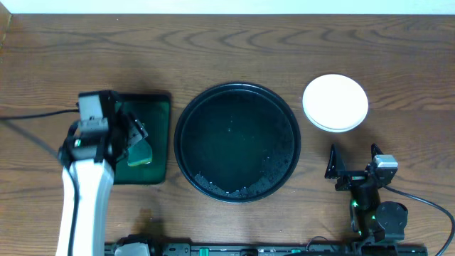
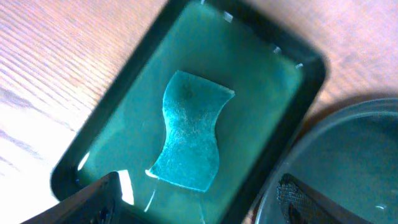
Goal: Clean dirty plates on tray and stack at the side
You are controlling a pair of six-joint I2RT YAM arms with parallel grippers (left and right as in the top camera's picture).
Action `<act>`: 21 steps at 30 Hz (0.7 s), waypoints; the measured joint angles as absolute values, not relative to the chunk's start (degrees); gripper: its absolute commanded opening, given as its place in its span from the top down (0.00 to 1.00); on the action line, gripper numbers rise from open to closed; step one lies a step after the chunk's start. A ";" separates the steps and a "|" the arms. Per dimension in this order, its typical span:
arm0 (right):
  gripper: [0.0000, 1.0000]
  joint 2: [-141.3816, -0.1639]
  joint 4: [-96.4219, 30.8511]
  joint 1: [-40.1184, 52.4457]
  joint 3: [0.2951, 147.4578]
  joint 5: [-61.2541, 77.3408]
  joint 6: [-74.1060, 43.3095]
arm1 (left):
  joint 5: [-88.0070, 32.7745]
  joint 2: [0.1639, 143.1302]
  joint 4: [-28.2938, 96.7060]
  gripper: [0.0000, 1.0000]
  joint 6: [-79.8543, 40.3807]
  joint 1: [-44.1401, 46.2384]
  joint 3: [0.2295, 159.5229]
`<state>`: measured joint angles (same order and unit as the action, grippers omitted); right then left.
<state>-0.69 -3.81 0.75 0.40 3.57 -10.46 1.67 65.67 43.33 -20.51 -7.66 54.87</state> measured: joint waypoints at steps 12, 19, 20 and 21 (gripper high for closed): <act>0.01 -0.69 -3.84 0.75 0.40 3.31 -10.46 | 1.87 17.52 42.19 0.20 -10.17 1.30 40.88; 0.01 -0.69 -3.86 0.75 0.40 3.18 -10.46 | 1.85 4.89 31.03 0.20 -2.26 1.41 26.72; 0.01 -0.69 -3.84 0.75 0.40 3.18 -10.44 | 1.87 4.05 28.91 0.20 -1.32 1.41 24.64; 0.01 -0.69 -3.84 0.75 0.40 3.18 -10.44 | 1.85 3.31 26.79 0.20 -0.64 1.43 22.63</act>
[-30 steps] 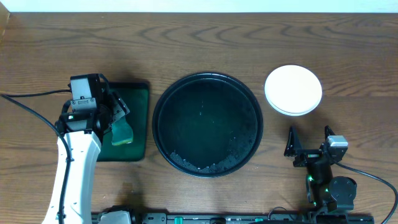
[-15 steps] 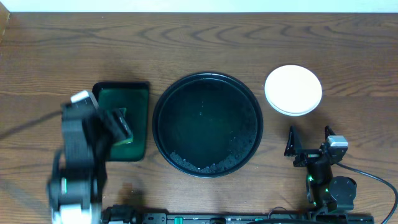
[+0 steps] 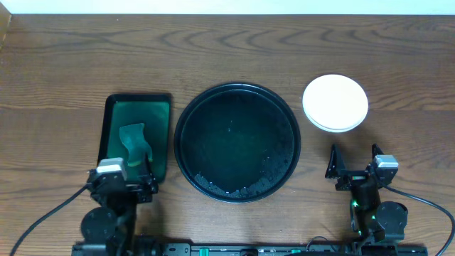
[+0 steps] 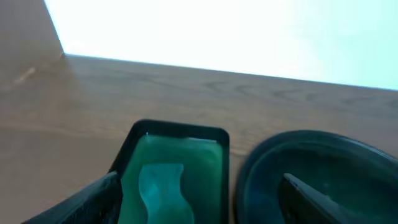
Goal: Clean dirty plates on tray and stack at the side
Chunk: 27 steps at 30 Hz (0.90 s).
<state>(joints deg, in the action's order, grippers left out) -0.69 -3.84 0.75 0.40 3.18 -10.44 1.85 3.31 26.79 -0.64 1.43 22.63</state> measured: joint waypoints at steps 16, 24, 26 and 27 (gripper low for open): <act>0.01 -0.69 -3.86 0.75 0.40 3.18 -10.44 | 1.83 0.58 -7.51 0.20 1.56 1.63 0.36; 0.01 -0.67 -3.81 0.75 0.40 3.18 -10.44 | -2.20 0.67 0.30 0.20 -1.67 1.63 0.47; 0.01 -0.69 -3.84 0.75 0.40 3.18 -10.46 | -3.33 0.60 0.99 0.20 -2.15 1.65 0.58; 0.01 -0.69 -3.84 0.75 0.40 3.18 -10.44 | -3.49 0.60 1.08 0.20 -2.28 1.67 0.62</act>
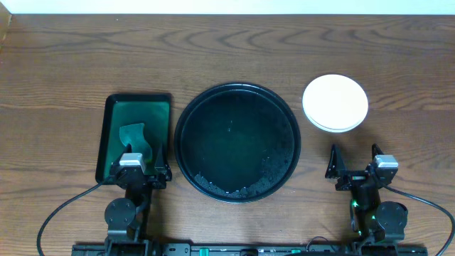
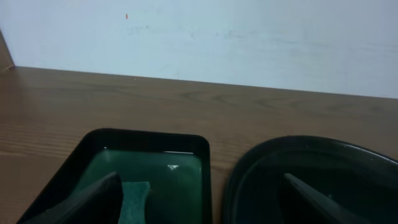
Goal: Clean dirty plates on tray and stack at the side
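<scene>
A stack of white plates (image 1: 335, 103) sits at the right, beside the round black tray (image 1: 237, 142), which holds no plate, only crumbs along its near rim. In the green basin (image 1: 112, 114) at the left lies a green sponge (image 1: 135, 136). My left gripper (image 1: 140, 169) stands open at the basin's near end, holding nothing. The left wrist view has the basin (image 2: 149, 140), the sponge (image 2: 134, 198) and the round tray (image 2: 311, 177) ahead of the left gripper (image 2: 199, 208). At the front right, my right gripper (image 1: 353, 162) is open and holds nothing.
The wooden table (image 1: 227, 50) stretches behind the trays to a pale wall (image 2: 249, 37). Crumbs (image 1: 234, 189) lie inside the round tray near its front rim. Cables trail from both arm bases at the table's front edge.
My left gripper has shifted a little to the right at the front edge and its camera now looks more level across the table. Sponge, trays and plates have not moved.
At first my left arm reached over the green basin with its gripper open above the sponge lying there. Then it was back at the table's front edge, empty. Now it rests slightly further right. The right arm stayed still throughout.
</scene>
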You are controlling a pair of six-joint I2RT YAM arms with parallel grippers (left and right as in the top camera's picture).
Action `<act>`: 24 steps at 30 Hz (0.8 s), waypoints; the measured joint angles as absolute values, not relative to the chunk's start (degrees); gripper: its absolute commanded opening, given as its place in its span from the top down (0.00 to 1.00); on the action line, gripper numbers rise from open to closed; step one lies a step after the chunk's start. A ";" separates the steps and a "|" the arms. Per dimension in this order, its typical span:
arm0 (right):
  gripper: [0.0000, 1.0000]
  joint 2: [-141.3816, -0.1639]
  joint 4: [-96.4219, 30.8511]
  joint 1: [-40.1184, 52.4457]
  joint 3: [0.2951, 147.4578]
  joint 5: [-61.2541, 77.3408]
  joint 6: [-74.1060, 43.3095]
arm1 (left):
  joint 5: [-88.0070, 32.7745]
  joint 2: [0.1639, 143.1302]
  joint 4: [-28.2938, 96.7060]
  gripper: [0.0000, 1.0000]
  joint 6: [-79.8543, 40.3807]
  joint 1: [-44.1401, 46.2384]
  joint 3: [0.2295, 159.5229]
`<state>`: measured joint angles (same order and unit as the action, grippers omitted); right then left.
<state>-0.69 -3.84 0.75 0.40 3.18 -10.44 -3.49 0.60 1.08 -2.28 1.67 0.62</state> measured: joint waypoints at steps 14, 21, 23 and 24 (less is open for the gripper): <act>0.01 -0.69 -3.84 0.75 0.40 3.18 -10.44 | -3.55 0.60 1.08 0.20 -2.79 1.67 0.64; 0.01 -0.69 -3.84 0.75 0.40 3.18 -10.44 | -3.55 0.60 1.08 0.20 -2.79 1.67 0.67; 0.01 -0.69 -3.84 0.75 0.40 3.18 -10.44 | -3.55 0.60 1.08 0.20 -2.81 1.67 0.67; 0.01 -0.69 -3.81 0.75 0.40 3.18 -10.44 | -3.55 0.60 1.08 0.20 -2.81 1.67 0.67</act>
